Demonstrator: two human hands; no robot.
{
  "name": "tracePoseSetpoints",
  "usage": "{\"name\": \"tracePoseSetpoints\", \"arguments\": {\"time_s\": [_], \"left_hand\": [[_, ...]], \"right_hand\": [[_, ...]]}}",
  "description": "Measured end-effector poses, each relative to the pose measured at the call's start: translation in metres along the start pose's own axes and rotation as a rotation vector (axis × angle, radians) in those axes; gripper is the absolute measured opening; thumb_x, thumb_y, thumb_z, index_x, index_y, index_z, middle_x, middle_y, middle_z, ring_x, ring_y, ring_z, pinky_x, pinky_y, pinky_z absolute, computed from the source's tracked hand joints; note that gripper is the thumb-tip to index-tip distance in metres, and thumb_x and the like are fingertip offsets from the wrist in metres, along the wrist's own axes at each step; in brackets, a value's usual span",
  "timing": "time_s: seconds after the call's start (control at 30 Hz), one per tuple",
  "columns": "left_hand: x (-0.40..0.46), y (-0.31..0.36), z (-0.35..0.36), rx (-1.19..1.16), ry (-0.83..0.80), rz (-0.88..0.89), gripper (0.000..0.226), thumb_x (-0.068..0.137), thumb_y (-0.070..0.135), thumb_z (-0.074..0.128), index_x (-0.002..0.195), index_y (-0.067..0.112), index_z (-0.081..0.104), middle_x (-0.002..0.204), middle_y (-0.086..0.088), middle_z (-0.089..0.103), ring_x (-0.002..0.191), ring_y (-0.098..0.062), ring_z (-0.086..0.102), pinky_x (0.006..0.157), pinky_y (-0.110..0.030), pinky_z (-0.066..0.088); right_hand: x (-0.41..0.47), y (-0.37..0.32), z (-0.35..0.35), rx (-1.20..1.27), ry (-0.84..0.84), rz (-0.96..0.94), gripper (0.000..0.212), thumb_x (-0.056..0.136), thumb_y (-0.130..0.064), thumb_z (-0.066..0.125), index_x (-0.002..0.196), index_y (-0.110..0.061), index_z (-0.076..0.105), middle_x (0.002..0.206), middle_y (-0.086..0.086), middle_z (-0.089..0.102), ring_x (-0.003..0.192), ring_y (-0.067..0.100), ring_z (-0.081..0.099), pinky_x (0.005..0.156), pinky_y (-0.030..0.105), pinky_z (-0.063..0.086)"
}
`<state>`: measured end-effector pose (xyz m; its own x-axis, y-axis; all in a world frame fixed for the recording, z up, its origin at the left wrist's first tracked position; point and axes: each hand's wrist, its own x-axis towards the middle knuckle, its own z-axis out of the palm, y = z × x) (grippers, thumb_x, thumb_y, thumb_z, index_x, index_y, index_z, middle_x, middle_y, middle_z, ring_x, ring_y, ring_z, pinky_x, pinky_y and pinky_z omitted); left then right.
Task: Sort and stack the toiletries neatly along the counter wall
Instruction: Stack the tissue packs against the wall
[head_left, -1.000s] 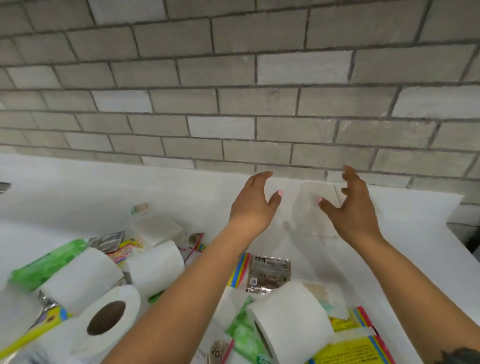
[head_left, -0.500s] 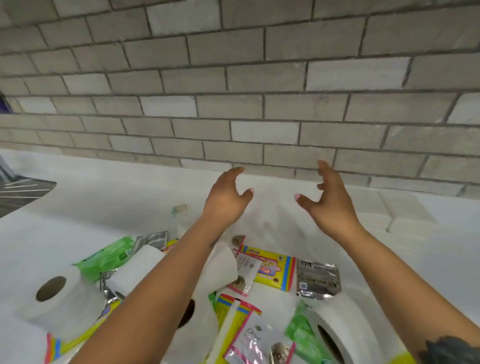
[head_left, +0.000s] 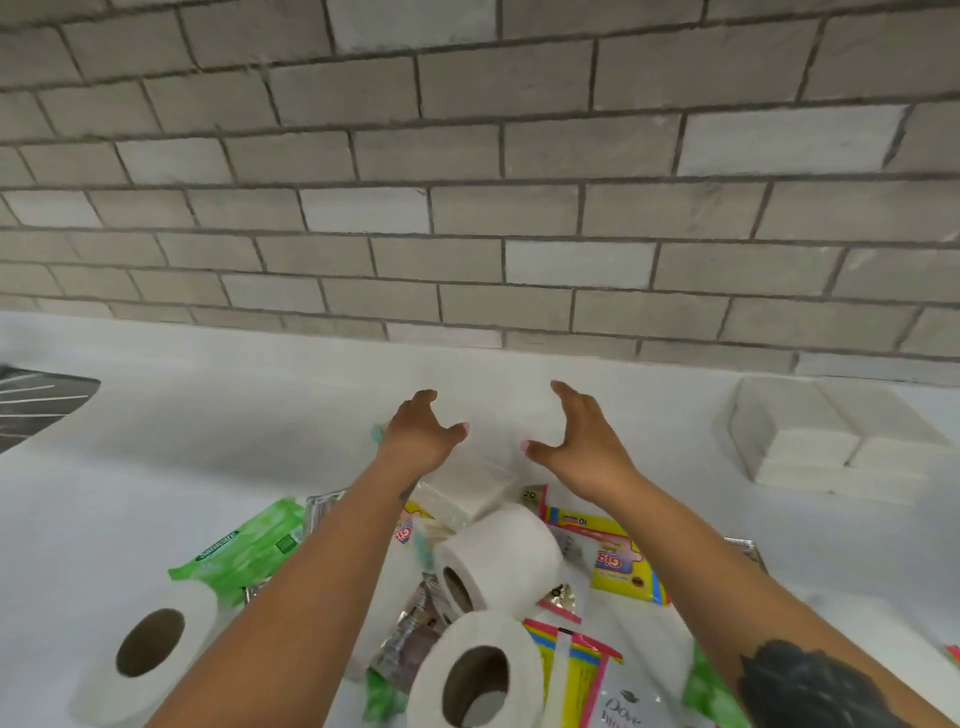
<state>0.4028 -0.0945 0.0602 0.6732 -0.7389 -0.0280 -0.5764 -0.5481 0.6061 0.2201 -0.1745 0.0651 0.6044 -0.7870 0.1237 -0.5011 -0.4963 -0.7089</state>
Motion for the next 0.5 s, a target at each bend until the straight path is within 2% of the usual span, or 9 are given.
{"name": "tracePoseSetpoints", "arguments": {"time_s": [0.13,0.2,0.27,0.37,0.47,0.5], "left_hand": [[0.009,-0.020,0.005,0.055,-0.123,-0.148,0.077,0.086,0.047,0.059,0.142,0.005,0.029,0.139,-0.013,0.045,0.126,-0.028,0.046,0.096,-0.030,0.039],[0.013,-0.029,0.010,0.032,-0.211,-0.225,0.075,0.083,0.055,0.059,0.133,0.003,0.044,0.131,-0.013,0.054,0.118,-0.028,0.053,0.092,-0.030,0.043],[0.015,-0.035,0.015,-0.023,-0.275,-0.273,0.076,0.075,0.063,0.063,0.124,0.005,0.055,0.124,-0.011,0.061,0.111,-0.026,0.058,0.093,-0.030,0.047],[0.021,-0.040,0.022,-0.064,-0.344,-0.298,0.081,0.065,0.063,0.071,0.123,0.007,0.058,0.123,-0.010,0.061,0.111,-0.026,0.058,0.098,-0.036,0.047],[0.026,-0.043,0.028,-0.058,-0.347,-0.266,0.096,0.044,0.070,0.075,0.117,0.009,0.062,0.118,-0.008,0.065,0.107,-0.024,0.061,0.097,-0.036,0.049],[0.026,-0.043,0.028,-0.042,-0.337,-0.254,0.095,0.044,0.071,0.074,0.115,0.008,0.063,0.115,-0.007,0.066,0.104,-0.024,0.062,0.095,-0.035,0.050]], "right_hand": [[0.001,0.000,0.021,-0.024,-0.057,0.036,0.085,0.083,-0.035,0.066,0.149,-0.026,0.013,0.151,0.001,0.021,0.135,0.020,0.033,0.103,0.034,0.036],[0.001,0.002,0.026,-0.037,-0.064,0.047,0.085,0.083,-0.034,0.066,0.149,-0.025,0.014,0.151,0.001,0.022,0.135,0.021,0.033,0.103,0.035,0.037],[0.001,0.004,0.028,-0.043,-0.060,0.060,0.084,0.083,-0.034,0.065,0.149,-0.025,0.014,0.150,0.000,0.022,0.135,0.020,0.033,0.103,0.035,0.037],[0.000,0.006,0.030,-0.046,-0.047,0.074,0.084,0.083,-0.035,0.065,0.149,-0.026,0.014,0.150,0.000,0.023,0.135,0.020,0.033,0.103,0.035,0.037],[0.000,0.009,0.030,-0.049,-0.034,0.082,0.084,0.083,-0.034,0.065,0.149,-0.026,0.014,0.150,0.000,0.023,0.134,0.020,0.034,0.102,0.034,0.037],[-0.001,0.010,0.030,-0.048,-0.032,0.084,0.084,0.083,-0.034,0.065,0.149,-0.025,0.014,0.150,0.000,0.023,0.134,0.020,0.034,0.102,0.034,0.037]]}}
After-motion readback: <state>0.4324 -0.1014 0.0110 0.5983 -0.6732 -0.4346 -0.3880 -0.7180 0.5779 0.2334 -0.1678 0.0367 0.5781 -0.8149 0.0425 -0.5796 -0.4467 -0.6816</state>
